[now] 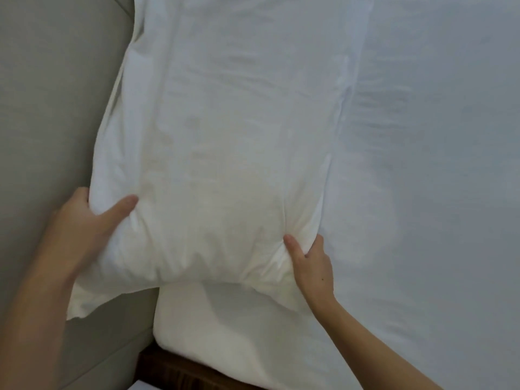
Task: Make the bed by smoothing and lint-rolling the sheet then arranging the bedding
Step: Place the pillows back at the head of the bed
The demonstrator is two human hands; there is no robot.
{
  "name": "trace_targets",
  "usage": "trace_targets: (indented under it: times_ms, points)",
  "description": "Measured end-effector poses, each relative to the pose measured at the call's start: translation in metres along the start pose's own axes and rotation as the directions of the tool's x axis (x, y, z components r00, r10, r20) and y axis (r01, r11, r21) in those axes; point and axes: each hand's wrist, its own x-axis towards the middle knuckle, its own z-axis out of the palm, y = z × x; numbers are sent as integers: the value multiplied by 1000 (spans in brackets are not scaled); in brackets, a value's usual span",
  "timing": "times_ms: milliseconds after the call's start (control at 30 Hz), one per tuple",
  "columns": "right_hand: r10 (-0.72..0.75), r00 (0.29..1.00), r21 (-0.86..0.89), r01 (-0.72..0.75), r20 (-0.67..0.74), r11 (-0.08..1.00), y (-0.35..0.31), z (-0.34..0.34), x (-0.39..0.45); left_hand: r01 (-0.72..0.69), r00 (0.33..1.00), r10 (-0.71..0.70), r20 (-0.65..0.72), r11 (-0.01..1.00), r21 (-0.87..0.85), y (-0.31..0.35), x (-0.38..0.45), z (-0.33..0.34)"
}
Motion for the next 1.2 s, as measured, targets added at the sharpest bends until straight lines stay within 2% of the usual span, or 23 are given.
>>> trace_targets:
  times_ms: [100,167,233,267,333,400,467,533,567,633,667,733,833,900,967,1033,1100,1133,1200]
  points:
    - [35,992,105,-22,-124,994,3,-1,-16,-57,990,51,-130,997,-43,-10,-12,4]
    - [-3,963,113,34,-270,993,9,-5,-30,-62,976,45,-213,995,-73,-18,-18,8]
    - [-83,914,12,96,-398,995,23,-6,-41,-101,952,82,-294,994,-50,-25,-23,15]
    - [-128,904,-83,103,-408,991,33,-4,-44,-105,941,86,-328,994,-42,-28,-24,19]
    - [-172,926,-267,82,-336,960,57,4,-43,-78,925,65,-374,997,-21,-37,-24,30]
    - [-176,940,-340,70,-292,938,73,7,-43,-4,929,30,-368,997,72,-56,-19,40]
    - [-256,926,-322,162,-277,933,79,6,-51,30,933,29,-359,987,157,-72,-13,42]
    - [-413,882,-366,317,-225,875,86,2,-60,22,950,41,-310,980,197,-79,-11,44]
    - [-509,840,-431,396,-187,811,92,0,-62,5,950,58,-308,980,201,-80,-11,47]
    - [-630,768,-532,488,-114,692,105,-10,-62,-46,915,95,-393,990,133,-74,-16,59]
    - [-648,755,-555,497,-101,667,109,-17,-61,-90,891,124,-437,991,98,-64,-24,68]
    - [-603,784,-533,449,-151,717,108,-34,-57,-236,847,266,-461,964,123,-36,-45,92]
    - [-338,880,-266,256,-334,929,83,-54,-30,-578,704,613,-360,788,211,27,-75,135]
    - [-251,893,-173,199,-373,965,53,-64,4,-730,588,778,-222,628,269,60,-88,171]
    - [-265,901,-199,206,-344,958,15,-74,41,-824,498,867,-23,481,299,90,-99,208]
    - [-293,922,-254,229,-254,940,-21,-83,74,-859,462,865,195,382,341,111,-109,239]
    - [-251,951,-234,206,-180,950,-43,-89,100,-838,473,813,339,296,458,114,-110,262]
    - [-231,960,-224,192,-161,955,-49,-91,109,-825,485,782,390,261,502,109,-110,270]
    - [-293,945,-337,231,-146,913,-49,-90,116,-807,512,750,418,254,533,92,-112,281]
